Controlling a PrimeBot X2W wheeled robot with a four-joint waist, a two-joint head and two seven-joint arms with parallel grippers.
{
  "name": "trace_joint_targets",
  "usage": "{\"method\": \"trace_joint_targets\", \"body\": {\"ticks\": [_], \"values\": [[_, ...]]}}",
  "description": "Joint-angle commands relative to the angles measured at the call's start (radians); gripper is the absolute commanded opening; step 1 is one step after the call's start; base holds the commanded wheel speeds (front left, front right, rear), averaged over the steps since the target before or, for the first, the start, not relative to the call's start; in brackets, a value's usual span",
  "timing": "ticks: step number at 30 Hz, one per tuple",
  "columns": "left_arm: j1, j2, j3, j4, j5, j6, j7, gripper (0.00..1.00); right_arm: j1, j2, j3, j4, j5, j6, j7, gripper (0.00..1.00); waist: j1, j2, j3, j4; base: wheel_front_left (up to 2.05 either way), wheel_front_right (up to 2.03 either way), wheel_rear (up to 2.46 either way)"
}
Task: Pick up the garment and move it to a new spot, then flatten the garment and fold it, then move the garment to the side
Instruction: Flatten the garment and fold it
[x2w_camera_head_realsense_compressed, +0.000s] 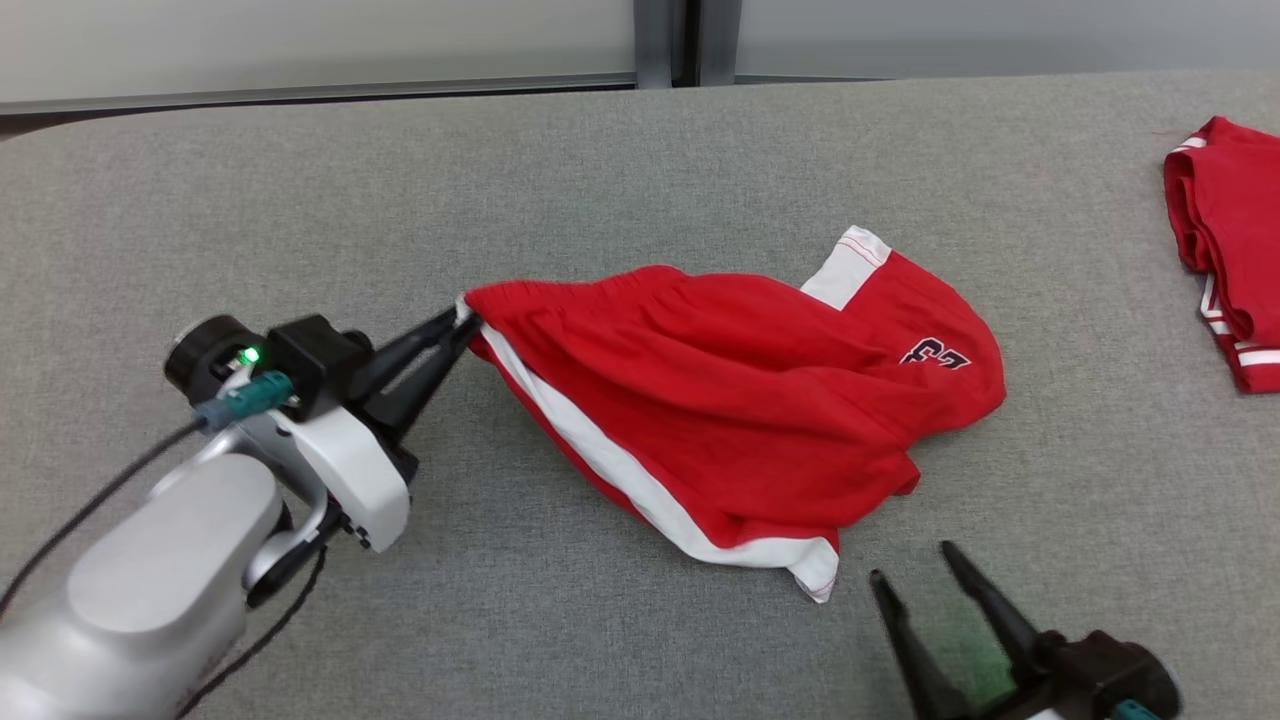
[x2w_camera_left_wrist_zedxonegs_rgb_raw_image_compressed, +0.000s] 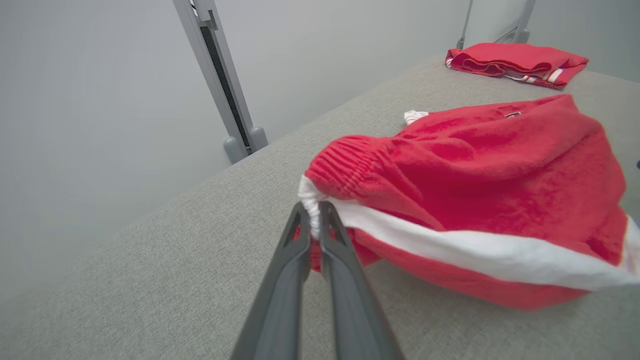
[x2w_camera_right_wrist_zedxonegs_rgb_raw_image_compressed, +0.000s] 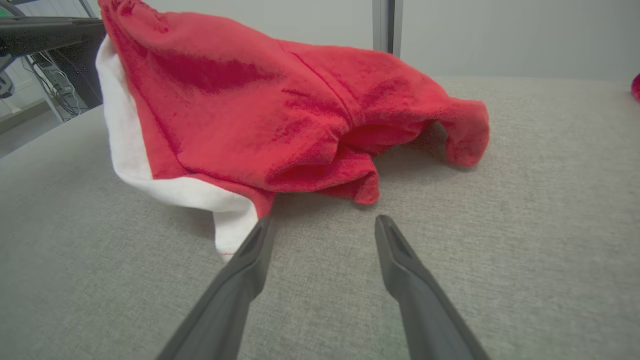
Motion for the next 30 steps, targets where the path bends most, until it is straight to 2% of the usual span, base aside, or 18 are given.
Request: {"method": "trace_joint_targets", "body": {"ticks": [1, 7, 12, 13, 14, 15, 18, 19, 20, 21, 26, 30], "values": [[-0.024, 0.016, 0.014, -0.008, -0.016, 0.001, -0.004, 0.00, -0.026, -0.008, 0.034, 0.011, 0.033, -0.001, 0.000, 1.00, 0.0000, 0.0000, 0.008, -0.001, 0.00, 0.00, 0.00], [-0.053, 0.039, 0.020, -0.012, -0.039, 0.001, -0.005, 0.00, -0.098, -0.052, 0.228, 0.079, 0.169, -0.001, 0.000, 1.00, 0.0000, 0.0000, 0.021, 0.002, 0.00, 0.00, 0.00], [-0.068, 0.039, 0.021, -0.006, -0.041, 0.001, -0.006, 0.00, -0.138, -0.079, 0.289, 0.095, 0.215, -0.001, 0.000, 1.00, 0.0000, 0.0000, 0.029, 0.006, 0.00, 0.00, 0.00], [-0.071, 0.038, 0.022, -0.005, -0.041, 0.001, -0.006, 0.00, -0.143, -0.082, 0.296, 0.095, 0.219, -0.001, 0.000, 0.87, 0.0000, 0.0000, 0.031, 0.006, 0.00, 0.00, 0.00], [-0.074, 0.038, 0.022, -0.004, -0.041, 0.001, -0.007, 0.00, -0.148, -0.084, 0.301, 0.096, 0.222, -0.001, 0.000, 0.67, 0.0000, 0.0000, 0.033, 0.007, 0.00, 0.00, 0.00], [-0.076, 0.036, 0.021, -0.003, -0.040, 0.001, -0.007, 0.00, -0.155, -0.086, 0.305, 0.097, 0.224, -0.001, 0.000, 0.53, 0.0000, 0.0000, 0.035, 0.009, 0.00, 0.00, 0.00], [-0.075, 0.034, 0.018, 0.000, -0.038, 0.001, -0.007, 0.00, -0.166, -0.090, 0.319, 0.100, 0.230, -0.001, 0.000, 0.34, 0.0000, 0.0000, 0.039, 0.013, 0.00, 0.00, 0.00], [-0.079, 0.034, 0.016, 0.001, -0.041, 0.001, -0.007, 0.00, -0.175, -0.092, 0.322, 0.098, 0.230, -0.001, 0.000, 0.17, 0.0000, 0.0000, 0.042, 0.015, 0.00, 0.00, 0.00], [-0.082, 0.034, 0.015, 0.001, -0.042, 0.001, -0.007, 0.00, -0.178, -0.093, 0.324, 0.097, 0.230, -0.001, 0.000, 0.11, 0.0000, 0.0000, 0.043, 0.016, 0.00, 0.00, 0.00], [-0.085, 0.034, 0.015, 0.001, -0.044, 0.001, -0.008, 0.00, -0.180, -0.095, 0.327, 0.096, 0.231, -0.001, 0.000, 0.00, 0.0000, 0.0000, 0.045, 0.018, 0.00, 0.00, 0.00], [-0.093, 0.038, 0.011, 0.003, -0.046, 0.001, -0.008, 0.00, -0.194, -0.105, 0.336, 0.089, 0.230, -0.001, 0.000, 0.00, 0.0000, 0.0000, 0.049, 0.022, 0.00, 0.00, 0.00], [-0.089, 0.038, 0.025, -0.006, -0.067, 0.001, -0.009, 0.00, -0.191, -0.110, 0.281, 0.050, 0.208, -0.001, 0.000, 0.00, 0.0000, 0.0000, 0.044, 0.013, 0.00, 0.00, 0.00]]}}
